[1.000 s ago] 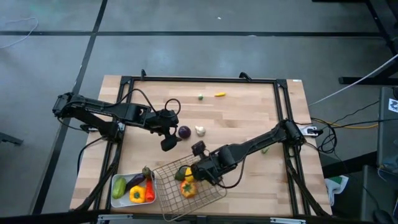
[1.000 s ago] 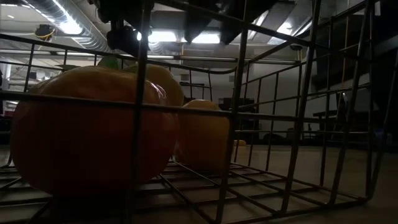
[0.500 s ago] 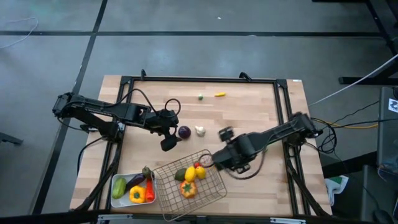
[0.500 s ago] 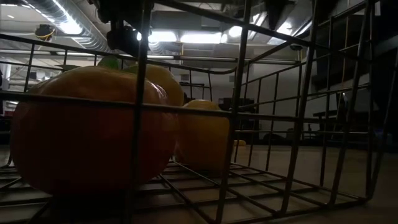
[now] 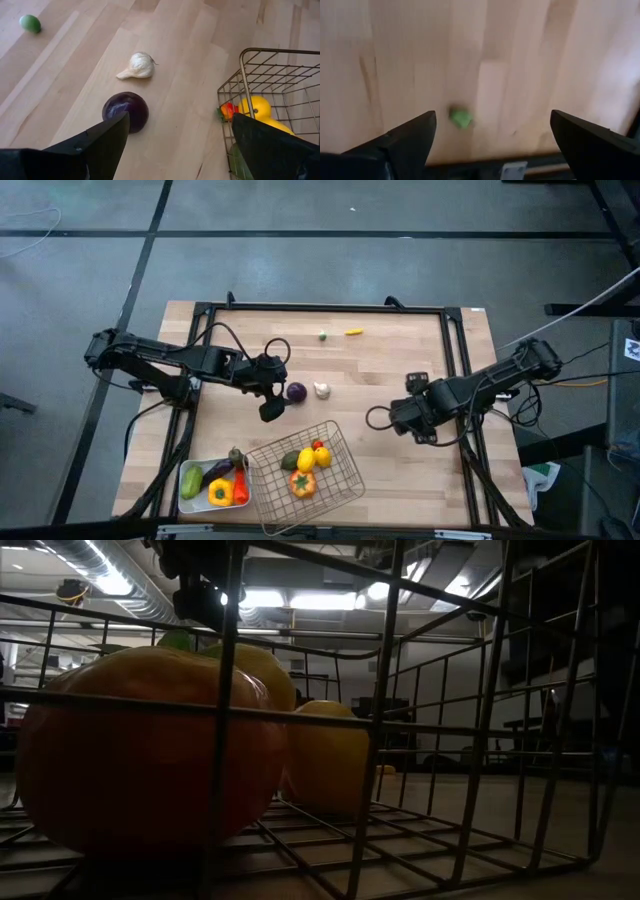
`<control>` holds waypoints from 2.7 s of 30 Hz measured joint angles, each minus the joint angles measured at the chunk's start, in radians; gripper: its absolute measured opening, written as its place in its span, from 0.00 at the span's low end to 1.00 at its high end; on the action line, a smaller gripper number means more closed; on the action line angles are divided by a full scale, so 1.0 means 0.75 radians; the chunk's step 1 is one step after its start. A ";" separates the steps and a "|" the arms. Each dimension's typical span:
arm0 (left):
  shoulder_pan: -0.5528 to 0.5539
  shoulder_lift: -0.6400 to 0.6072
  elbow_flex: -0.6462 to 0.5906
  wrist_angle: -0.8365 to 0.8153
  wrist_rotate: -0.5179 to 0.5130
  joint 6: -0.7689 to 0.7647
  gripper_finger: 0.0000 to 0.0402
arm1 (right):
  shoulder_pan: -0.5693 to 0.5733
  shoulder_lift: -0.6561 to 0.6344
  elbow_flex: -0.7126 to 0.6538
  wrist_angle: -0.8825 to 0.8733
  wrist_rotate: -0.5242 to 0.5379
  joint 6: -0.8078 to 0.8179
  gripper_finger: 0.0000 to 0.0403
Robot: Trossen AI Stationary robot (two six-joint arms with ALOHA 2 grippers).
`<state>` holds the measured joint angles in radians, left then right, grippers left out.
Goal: Sort produce into baskets
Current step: Put the green bell pepper into the white bin
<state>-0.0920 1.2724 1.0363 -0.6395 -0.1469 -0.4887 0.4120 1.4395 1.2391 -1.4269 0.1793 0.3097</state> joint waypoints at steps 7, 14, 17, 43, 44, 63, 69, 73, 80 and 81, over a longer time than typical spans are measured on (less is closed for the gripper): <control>0.000 0.000 0.000 0.001 -0.013 -0.001 0.86 | 0.000 -0.005 -0.310 0.052 -0.067 0.030 0.96; 0.000 0.000 0.000 0.001 -0.024 0.019 0.86 | 0.000 -0.004 -0.538 0.184 -0.054 -0.062 0.96; 0.000 0.000 0.000 0.001 -0.024 0.021 0.86 | 0.000 -0.004 -0.592 0.248 -0.078 -0.103 0.96; 0.000 0.000 0.000 0.002 -0.030 0.020 0.86 | 0.000 -0.003 -0.737 0.544 -0.148 -0.117 0.55; 0.000 0.000 0.000 0.002 -0.030 0.020 0.86 | 0.000 -0.003 -0.737 0.547 -0.152 -0.117 0.53; 0.000 0.000 0.000 0.002 -0.030 0.017 0.86 | 0.000 -0.003 -0.737 0.644 -0.265 -0.117 0.31; 0.000 0.000 0.000 0.002 -0.030 0.017 0.86 | 0.000 -0.003 -0.737 0.645 -0.256 -0.117 0.29; 0.000 0.000 0.000 0.020 -0.030 0.017 0.86 | 0.000 -0.003 -0.733 0.660 -0.255 -0.117 0.29; 0.000 0.000 0.000 0.161 -0.029 0.046 0.86 | 0.000 -0.003 -0.584 0.647 -0.198 -0.156 0.29; 0.000 0.000 0.000 0.187 -0.029 0.056 0.86 | 0.000 -0.003 -0.547 0.646 -0.171 -0.180 0.29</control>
<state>-0.0922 1.2724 1.0363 -0.4991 -0.1688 -0.4470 0.4118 1.4376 0.8292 -0.9428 0.0511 0.1750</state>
